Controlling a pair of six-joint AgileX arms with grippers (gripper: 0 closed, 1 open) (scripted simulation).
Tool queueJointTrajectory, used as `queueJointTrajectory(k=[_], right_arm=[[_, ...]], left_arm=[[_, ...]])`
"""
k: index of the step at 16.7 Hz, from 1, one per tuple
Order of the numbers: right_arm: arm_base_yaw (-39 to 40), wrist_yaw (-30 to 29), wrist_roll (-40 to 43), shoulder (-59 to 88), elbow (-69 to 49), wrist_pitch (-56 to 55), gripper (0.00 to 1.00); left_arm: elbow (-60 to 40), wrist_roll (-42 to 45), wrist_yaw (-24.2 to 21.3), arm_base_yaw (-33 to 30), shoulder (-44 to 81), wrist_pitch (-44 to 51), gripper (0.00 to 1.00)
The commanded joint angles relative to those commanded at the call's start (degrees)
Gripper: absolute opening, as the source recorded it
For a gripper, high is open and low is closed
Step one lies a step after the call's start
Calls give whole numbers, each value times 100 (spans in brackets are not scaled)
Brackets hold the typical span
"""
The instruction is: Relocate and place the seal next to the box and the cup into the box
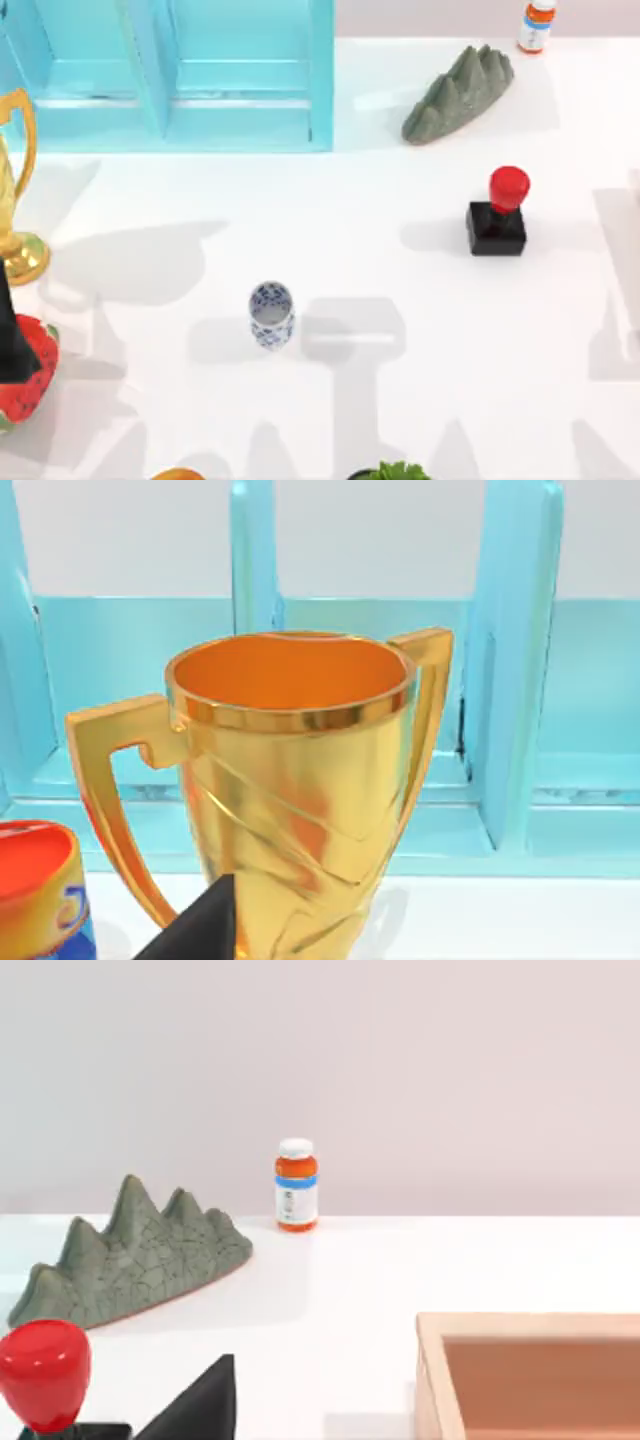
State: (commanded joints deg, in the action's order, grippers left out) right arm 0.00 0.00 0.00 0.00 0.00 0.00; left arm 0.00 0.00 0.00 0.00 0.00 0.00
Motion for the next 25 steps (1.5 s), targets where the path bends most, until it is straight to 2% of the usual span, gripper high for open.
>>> queueJointTrajectory(k=[5, 10, 16, 25], right_arm=[[42, 2, -67, 288, -301, 208, 100], [254, 12, -397, 1707, -1720, 1243, 100], [676, 23, -1001, 4536, -4532, 3234, 100], [1378, 5, -1680, 9775, -9463, 6446, 100]], left_arm=[[0, 0, 0, 0, 0, 0, 100], [0, 0, 0, 0, 0, 0, 100], [0, 0, 0, 0, 0, 0, 100], [0, 0, 0, 0, 0, 0, 100]])
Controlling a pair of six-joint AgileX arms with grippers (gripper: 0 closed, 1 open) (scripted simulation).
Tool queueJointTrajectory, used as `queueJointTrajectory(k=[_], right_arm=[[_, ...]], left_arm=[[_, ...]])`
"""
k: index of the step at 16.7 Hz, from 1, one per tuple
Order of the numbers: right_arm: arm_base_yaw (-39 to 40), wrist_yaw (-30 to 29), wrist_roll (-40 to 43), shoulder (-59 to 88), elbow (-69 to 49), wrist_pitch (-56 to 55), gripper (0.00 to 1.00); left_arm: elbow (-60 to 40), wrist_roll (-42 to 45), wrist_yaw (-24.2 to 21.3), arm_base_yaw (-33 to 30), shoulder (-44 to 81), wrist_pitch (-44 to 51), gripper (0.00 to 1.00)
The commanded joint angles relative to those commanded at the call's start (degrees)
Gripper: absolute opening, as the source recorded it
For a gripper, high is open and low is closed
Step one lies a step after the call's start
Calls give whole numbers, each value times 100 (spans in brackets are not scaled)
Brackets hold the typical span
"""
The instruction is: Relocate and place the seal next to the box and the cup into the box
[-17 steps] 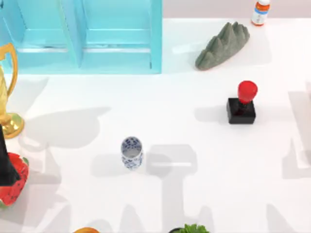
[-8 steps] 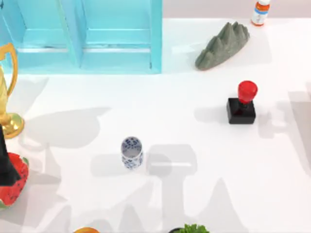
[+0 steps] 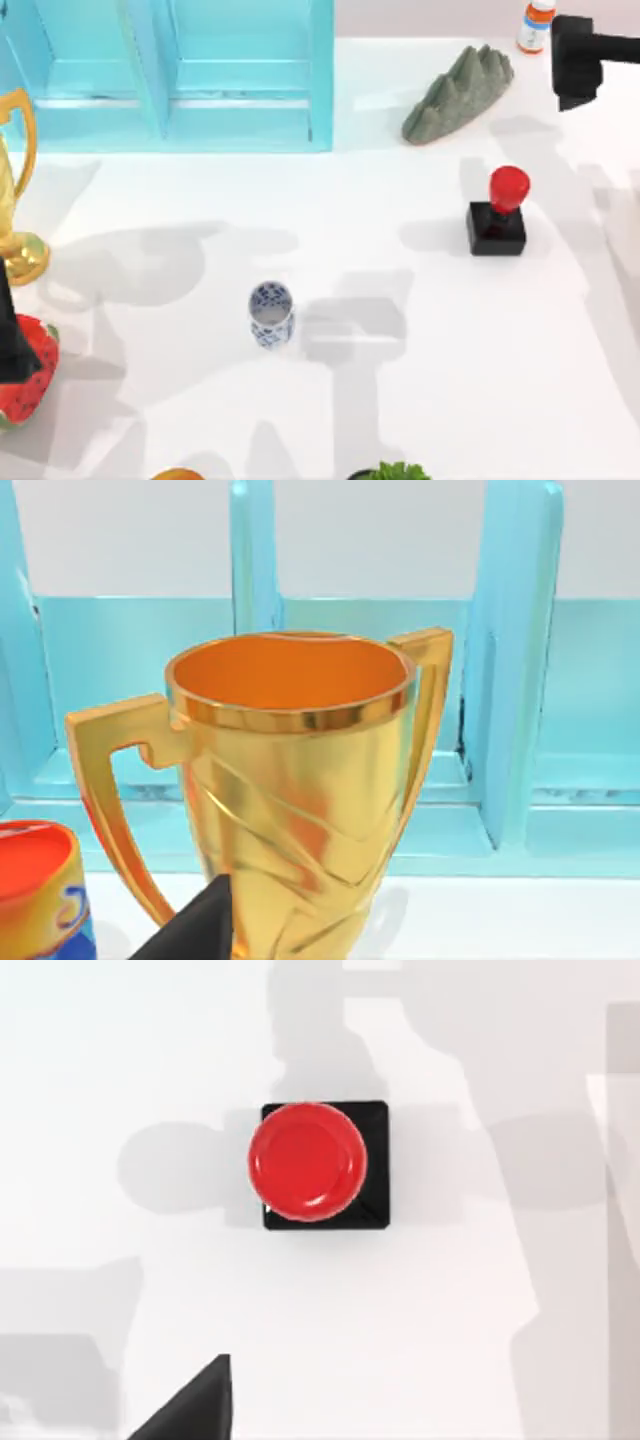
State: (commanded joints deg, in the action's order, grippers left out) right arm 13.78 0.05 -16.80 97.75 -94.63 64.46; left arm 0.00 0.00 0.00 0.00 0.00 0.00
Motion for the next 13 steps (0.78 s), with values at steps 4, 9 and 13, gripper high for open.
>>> queueJointTrajectory(k=[4, 9, 13], right_arm=[[245, -16, -152, 1982, -1826, 1105, 100], [430, -29, -258, 3417, -3208, 1934, 100], [452, -31, -271, 3576, -3366, 2035, 100]], left_arm=[[0, 0, 0, 0, 0, 0, 100], [0, 0, 0, 0, 0, 0, 100], [0, 0, 0, 0, 0, 0, 100]])
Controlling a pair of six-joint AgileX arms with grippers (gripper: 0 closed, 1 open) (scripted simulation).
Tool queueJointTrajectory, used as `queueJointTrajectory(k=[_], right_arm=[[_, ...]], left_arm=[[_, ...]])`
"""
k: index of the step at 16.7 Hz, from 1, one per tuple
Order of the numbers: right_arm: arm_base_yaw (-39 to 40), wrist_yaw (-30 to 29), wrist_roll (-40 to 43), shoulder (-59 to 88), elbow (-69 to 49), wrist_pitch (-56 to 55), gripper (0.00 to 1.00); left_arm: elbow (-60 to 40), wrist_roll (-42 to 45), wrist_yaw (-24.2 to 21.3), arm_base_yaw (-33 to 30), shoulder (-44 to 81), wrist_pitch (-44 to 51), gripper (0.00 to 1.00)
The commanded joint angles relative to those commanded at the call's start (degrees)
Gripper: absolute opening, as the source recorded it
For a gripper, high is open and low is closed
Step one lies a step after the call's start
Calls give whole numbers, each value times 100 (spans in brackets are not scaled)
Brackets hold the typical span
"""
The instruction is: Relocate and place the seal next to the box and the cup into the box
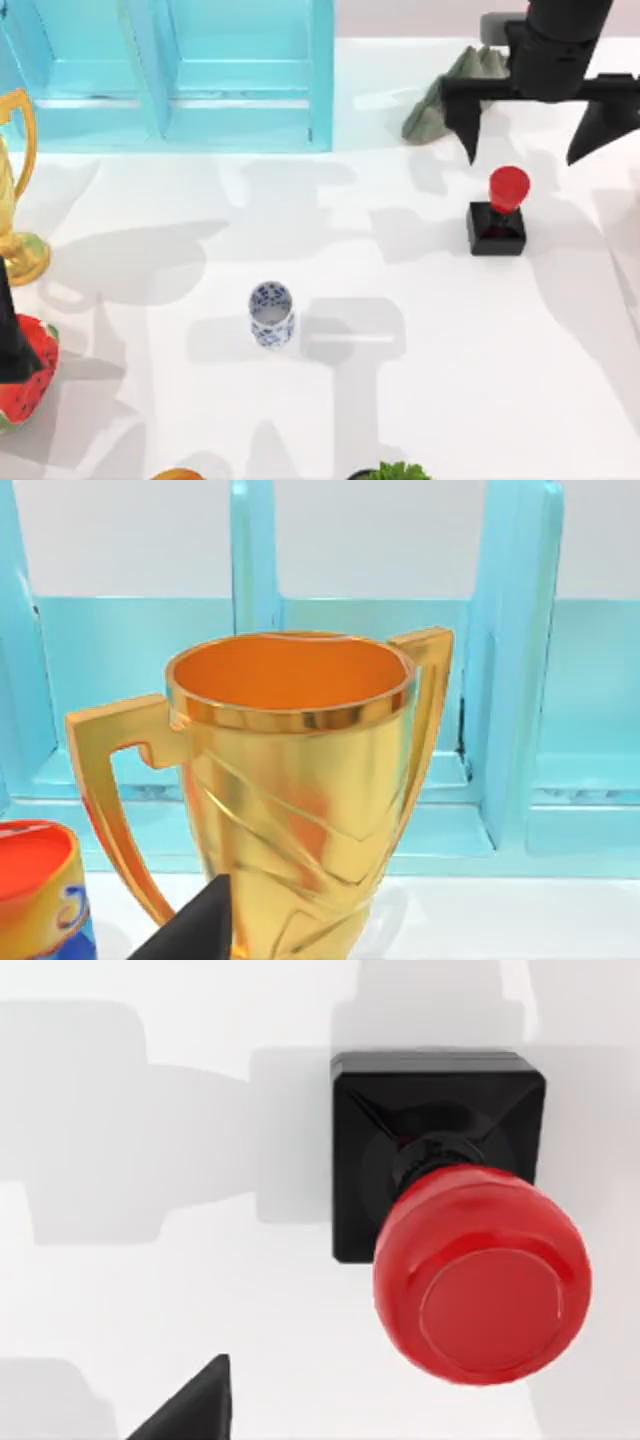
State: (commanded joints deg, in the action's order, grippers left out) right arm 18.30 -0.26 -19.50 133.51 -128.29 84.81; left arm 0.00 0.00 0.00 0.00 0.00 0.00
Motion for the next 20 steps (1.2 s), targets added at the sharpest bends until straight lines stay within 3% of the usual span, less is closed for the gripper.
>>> queueJointTrajectory(k=[5, 13, 18, 20], right_arm=[[-18, 0, 17, -6, 103, -99, 100], [8, 0, -9, 14, 1676, -1693, 100], [11, 0, -11, 21, 1782, -1803, 100], [11, 0, -11, 21, 1782, -1803, 85]], left_arm=[[0, 0, 0, 0, 0, 0, 100], [0, 0, 0, 0, 0, 0, 100], [0, 0, 0, 0, 0, 0, 100], [0, 0, 0, 0, 0, 0, 100]])
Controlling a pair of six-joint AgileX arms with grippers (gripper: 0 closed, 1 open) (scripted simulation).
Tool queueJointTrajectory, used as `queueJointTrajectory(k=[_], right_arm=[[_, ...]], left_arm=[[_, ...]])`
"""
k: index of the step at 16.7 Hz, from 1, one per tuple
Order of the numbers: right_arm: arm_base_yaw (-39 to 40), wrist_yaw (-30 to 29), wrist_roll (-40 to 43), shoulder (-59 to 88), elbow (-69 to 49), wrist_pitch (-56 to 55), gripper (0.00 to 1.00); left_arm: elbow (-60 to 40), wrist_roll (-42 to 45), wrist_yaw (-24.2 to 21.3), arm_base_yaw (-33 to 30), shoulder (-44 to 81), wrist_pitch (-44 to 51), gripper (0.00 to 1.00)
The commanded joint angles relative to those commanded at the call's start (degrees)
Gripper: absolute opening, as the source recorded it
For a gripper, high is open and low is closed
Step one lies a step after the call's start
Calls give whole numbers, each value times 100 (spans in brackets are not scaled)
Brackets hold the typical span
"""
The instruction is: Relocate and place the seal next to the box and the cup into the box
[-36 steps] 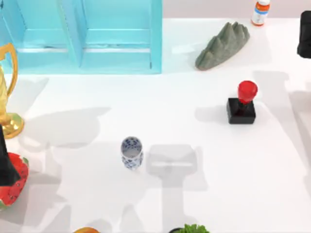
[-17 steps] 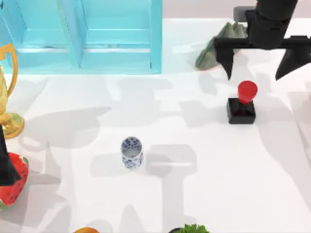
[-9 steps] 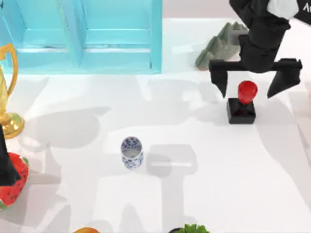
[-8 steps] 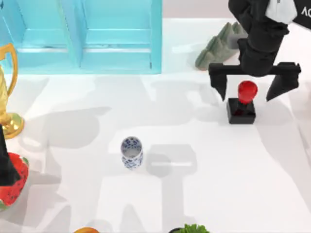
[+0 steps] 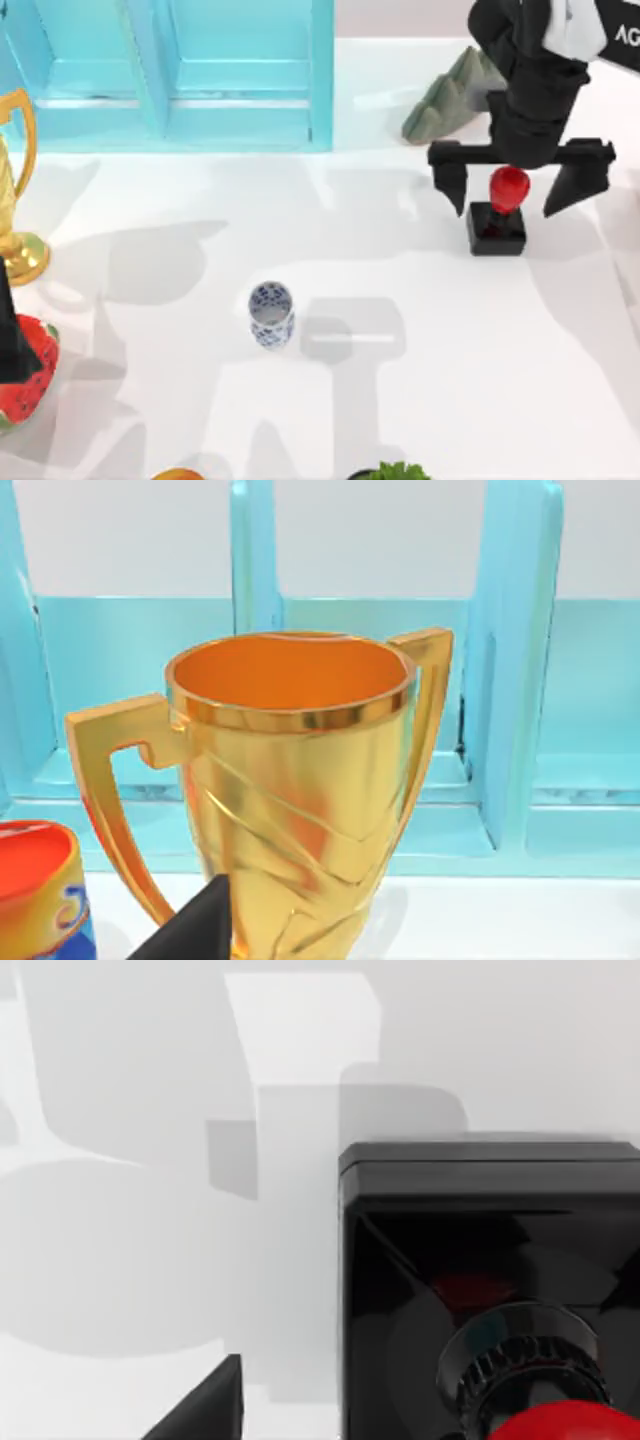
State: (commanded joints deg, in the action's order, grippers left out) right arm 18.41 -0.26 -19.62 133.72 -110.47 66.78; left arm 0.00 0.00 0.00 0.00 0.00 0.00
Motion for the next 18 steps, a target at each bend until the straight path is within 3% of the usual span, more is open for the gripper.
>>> queueJointTrajectory(k=[11, 18], right_arm=[[0, 0, 0, 0, 0, 0, 2], [0, 0, 0, 0, 0, 0, 0]], left_arm=[[0, 0, 0, 0, 0, 0, 100], [0, 0, 0, 0, 0, 0, 100]])
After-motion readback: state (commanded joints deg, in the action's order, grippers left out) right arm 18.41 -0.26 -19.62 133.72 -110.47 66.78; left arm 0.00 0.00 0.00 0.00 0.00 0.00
